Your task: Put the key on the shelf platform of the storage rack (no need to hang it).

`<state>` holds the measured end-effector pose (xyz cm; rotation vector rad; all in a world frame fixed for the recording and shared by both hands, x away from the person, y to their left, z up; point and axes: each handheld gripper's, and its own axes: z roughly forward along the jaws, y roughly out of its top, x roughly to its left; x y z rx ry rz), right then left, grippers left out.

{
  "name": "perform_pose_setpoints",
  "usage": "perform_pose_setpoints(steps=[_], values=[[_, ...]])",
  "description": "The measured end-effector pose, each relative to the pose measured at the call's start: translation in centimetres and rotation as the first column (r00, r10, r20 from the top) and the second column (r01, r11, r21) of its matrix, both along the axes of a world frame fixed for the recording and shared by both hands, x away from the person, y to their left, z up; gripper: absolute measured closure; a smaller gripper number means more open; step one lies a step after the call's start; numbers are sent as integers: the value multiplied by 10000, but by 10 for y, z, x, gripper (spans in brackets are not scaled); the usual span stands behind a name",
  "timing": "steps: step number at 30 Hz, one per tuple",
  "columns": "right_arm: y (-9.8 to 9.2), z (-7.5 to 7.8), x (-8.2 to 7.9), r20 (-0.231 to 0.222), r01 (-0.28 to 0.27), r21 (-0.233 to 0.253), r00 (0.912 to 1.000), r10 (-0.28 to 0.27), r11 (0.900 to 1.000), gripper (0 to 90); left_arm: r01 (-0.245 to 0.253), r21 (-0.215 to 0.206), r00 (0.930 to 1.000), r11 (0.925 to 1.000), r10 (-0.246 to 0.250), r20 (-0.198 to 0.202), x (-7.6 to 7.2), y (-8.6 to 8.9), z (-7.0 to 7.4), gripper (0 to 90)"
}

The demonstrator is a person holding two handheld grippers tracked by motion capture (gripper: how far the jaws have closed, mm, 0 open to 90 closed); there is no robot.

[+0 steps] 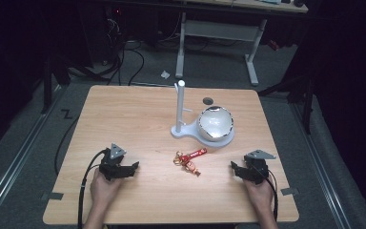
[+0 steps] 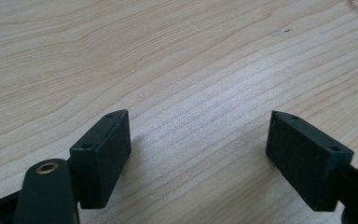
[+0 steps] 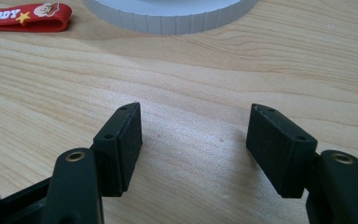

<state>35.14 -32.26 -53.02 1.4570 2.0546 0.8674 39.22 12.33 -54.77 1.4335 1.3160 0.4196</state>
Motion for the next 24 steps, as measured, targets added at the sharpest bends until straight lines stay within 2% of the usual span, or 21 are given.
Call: perform_pose_setpoints(steps=[24], values=[[0,0,0,-24,-96,4,10000,96,10000,344,-16,-2,10000,10000,16,-1,0,0,0,223]])
